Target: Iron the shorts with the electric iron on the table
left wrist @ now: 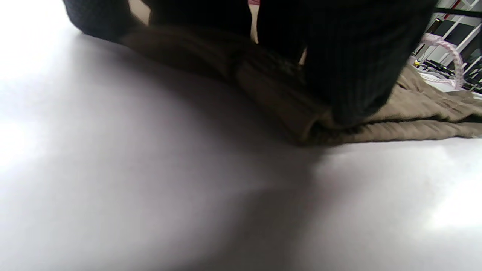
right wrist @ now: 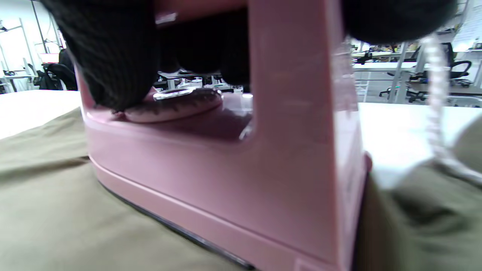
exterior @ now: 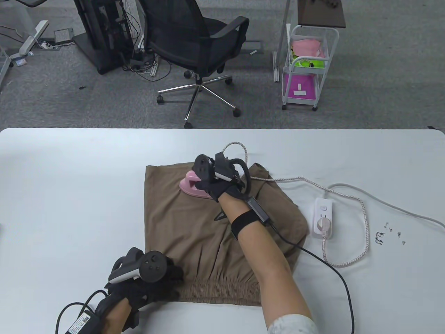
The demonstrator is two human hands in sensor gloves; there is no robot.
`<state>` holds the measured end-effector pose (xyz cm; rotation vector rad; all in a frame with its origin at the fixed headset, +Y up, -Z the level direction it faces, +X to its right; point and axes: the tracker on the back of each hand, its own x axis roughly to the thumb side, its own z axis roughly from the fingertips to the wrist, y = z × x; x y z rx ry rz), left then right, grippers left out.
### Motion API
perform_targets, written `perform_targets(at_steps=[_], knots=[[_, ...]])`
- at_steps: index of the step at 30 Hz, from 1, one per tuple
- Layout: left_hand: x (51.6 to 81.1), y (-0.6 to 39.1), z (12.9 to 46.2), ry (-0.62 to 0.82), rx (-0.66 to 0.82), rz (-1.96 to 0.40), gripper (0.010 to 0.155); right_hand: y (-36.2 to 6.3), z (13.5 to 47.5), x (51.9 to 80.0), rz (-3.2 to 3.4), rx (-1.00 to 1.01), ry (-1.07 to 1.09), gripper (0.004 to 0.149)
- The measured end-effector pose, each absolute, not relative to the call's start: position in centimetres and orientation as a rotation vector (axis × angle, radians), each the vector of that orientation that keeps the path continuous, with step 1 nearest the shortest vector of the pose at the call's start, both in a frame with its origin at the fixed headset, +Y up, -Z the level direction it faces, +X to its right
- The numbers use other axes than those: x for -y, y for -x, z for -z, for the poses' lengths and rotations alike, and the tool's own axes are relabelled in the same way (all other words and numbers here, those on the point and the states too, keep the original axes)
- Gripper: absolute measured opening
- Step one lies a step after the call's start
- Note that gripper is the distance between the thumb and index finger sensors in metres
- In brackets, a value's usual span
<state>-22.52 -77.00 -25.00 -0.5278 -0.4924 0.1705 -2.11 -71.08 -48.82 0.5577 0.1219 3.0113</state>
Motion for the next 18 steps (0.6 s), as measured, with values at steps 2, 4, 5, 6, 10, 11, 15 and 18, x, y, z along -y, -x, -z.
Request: perform_targets(at_steps=[2, 4, 5, 6, 10, 11, 15, 18], knots=[[77.0, 22.5, 25.0, 0.528, 0.492, -0.167, 0.069, 0.8, 48.5, 71.0, -3.024, -0.129, -0.542, 0.056], [77.0, 22.5, 25.0, 0.528, 0.492, -0.168, 0.068, -0.2, 48.3, 70.9, -3.038, -0.112, -0.526, 0.056], [77.0, 22.5, 25.0, 0.528, 0.491, -0.168, 0.068, -0.6, 48.1, 70.9, -3.04, -0.106, -0.517, 0.056], [77.0, 22.5, 25.0, 0.528, 0.491, -0.166, 0.068, -0.8, 48.0, 70.9, -3.035, -0.104, -0.508, 0.056], [77.1, 22.4, 25.0, 0.528, 0.491, -0.165, 0.069, -0.1, 47.8, 71.0, -3.027, -0.088, -0.507, 0.056], [77.1, 22.4, 25.0, 0.525, 0.494, -0.165, 0.069, 0.3, 47.8, 71.0, -3.025, -0.089, -0.516, 0.056], [77.1, 22.4, 25.0, 0.527, 0.5, -0.167, 0.069, 2.6, 47.9, 71.3, -2.981, -0.096, -0.547, 0.056], [77.1, 22.4, 25.0, 0.527, 0.501, -0.163, 0.069, 4.9, 48.1, 71.5, -2.947, -0.116, -0.574, 0.057]])
